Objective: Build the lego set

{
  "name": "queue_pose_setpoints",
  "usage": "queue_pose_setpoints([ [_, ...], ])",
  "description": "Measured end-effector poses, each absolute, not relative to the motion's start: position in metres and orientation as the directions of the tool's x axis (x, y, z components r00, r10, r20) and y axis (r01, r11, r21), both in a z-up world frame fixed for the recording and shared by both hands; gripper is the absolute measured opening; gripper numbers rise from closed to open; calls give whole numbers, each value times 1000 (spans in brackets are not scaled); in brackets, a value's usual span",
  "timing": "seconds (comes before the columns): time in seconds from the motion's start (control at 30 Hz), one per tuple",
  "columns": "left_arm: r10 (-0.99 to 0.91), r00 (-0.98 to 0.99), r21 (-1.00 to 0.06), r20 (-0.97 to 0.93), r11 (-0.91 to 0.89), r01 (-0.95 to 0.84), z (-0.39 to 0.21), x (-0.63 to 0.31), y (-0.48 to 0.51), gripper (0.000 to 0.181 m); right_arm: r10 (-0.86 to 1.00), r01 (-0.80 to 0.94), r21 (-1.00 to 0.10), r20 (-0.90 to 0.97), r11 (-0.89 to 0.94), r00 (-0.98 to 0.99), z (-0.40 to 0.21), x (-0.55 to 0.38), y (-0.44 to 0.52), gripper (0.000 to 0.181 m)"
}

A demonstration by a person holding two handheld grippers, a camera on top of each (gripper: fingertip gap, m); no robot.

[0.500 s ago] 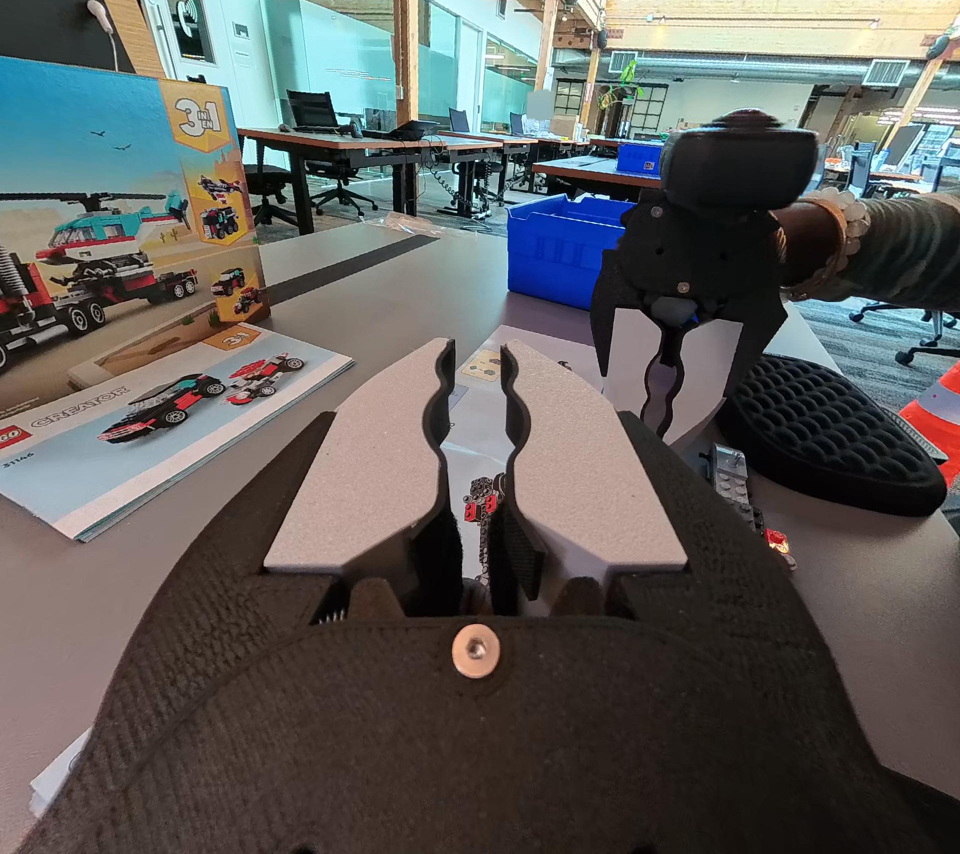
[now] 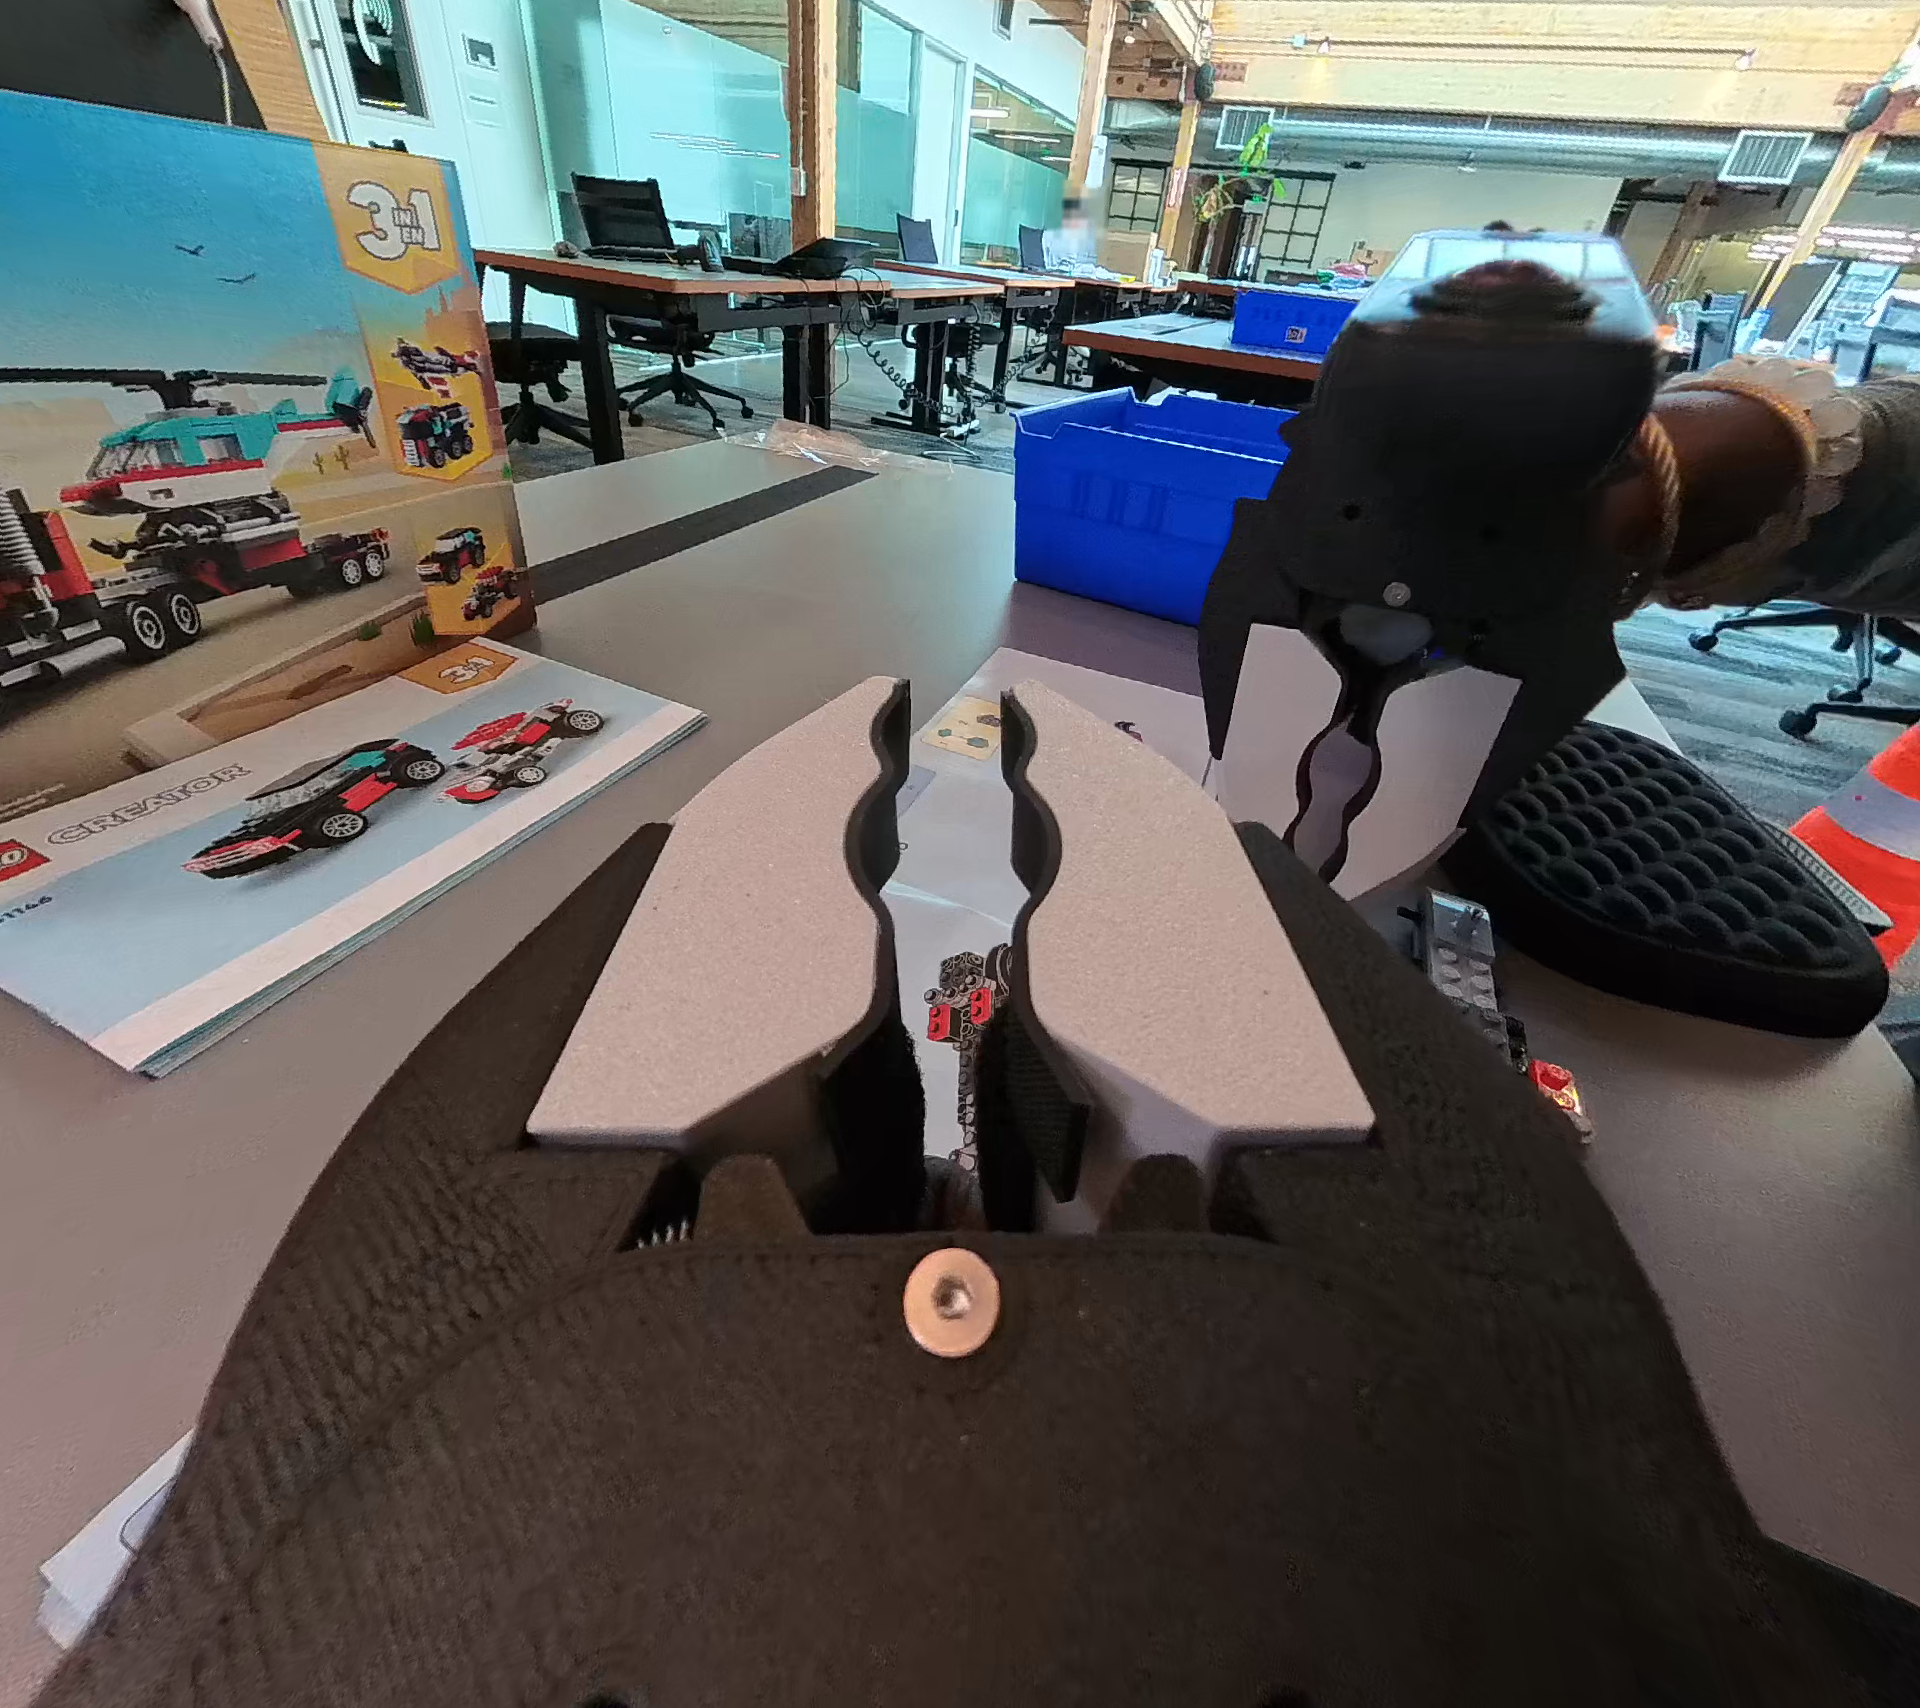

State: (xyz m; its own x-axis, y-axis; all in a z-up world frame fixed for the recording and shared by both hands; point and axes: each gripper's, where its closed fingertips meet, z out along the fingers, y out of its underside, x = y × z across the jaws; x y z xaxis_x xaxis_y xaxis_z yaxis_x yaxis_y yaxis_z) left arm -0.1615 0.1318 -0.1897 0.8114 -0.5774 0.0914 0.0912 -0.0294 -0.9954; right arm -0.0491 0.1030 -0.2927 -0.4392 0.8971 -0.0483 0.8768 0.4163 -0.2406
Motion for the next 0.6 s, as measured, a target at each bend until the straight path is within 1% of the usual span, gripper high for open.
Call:
queue_pose_setpoints([
  [0.13,-577,810,-994,106,-28,110,-189,-163,132,17,913,908,-161,-72,387,-402,-294,-49,103,8],
  [0.23,-576,810,-993,107,-25,112,-188,-163,132,17,912,911,-106,-55,399,-406,-294,-49,103,8],
  [0.33,-575,811,-993,109,-25,116,-187,-164,131,17,918,918,-89,-63,386,-391,-295,-50,103,8],
  [0.5,-578,810,-993,98,-2,119,-181,-166,129,17,920,918,-133,-78,373,-385,-295,-51,103,8],
  [0.57,-576,813,-993,88,10,114,-178,-166,128,17,908,900,-198,-87,387,-410,-294,-52,103,8],
  [0.6,-578,812,-994,83,11,109,-178,-166,127,17,889,872,-262,-91,413,-449,-294,-52,103,8],
])
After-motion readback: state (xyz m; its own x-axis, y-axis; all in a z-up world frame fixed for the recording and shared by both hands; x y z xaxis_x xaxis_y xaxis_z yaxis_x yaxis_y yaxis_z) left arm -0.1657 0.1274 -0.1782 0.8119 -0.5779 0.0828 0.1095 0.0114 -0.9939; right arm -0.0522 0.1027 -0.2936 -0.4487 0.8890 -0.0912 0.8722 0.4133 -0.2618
